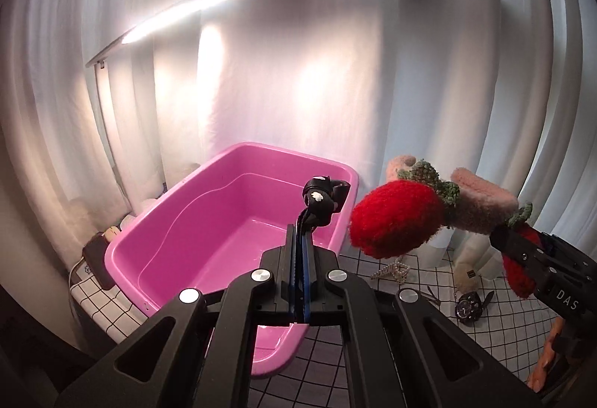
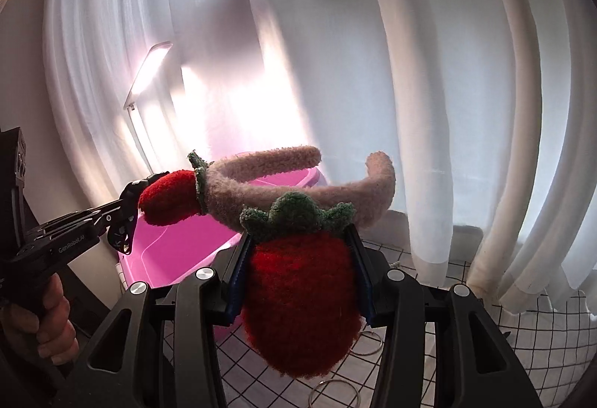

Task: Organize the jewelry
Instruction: 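Lift lanyard and headband and carry both over the pink tub, then open both tools to drop lanyard and headband into the tub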

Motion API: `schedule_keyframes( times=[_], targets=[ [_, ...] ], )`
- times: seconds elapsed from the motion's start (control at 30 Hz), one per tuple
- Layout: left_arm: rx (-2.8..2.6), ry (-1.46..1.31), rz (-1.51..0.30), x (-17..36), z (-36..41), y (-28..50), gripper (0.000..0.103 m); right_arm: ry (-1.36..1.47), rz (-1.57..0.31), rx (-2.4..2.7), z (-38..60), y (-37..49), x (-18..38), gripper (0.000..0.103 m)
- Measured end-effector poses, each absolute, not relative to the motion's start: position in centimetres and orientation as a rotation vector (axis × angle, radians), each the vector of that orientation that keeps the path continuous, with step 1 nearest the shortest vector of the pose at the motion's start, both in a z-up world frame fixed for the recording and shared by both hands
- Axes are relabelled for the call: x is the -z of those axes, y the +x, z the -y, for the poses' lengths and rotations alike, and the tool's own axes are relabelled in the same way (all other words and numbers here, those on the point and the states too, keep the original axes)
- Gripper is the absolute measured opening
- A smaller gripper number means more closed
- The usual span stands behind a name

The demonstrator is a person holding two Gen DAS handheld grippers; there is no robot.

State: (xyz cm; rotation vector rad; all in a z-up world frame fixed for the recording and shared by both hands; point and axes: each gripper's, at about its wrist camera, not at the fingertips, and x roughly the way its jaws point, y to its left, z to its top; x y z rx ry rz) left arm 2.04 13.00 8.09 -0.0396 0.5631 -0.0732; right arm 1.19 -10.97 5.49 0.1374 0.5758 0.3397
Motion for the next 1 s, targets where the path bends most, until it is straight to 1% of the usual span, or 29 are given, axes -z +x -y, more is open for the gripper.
schedule_keyframes(
  times=[0.27,0.57,0.73,1.0],
  targets=[
    [-0.044,-0.053,-0.596,-7.5,-18.4,5.6,0.003,0.091,-0.612,-0.426,3.9,6.4,-5.3,0.045],
    [-0.104,-0.067,-0.693,-3.6,-22.2,10.2,0.003,0.034,-0.682,-0.457,-2.4,12.3,-4.2,0.045],
    [-0.143,-0.079,-0.761,-1.6,-23.7,12.5,0.003,0.002,-0.746,-0.453,-5.3,15.3,-2.4,0.045],
    [-0.170,-0.075,-0.875,0.8,-25.4,14.9,0.003,-0.028,-0.849,-0.432,-7.6,18.3,-0.1,0.045]
  ],
)
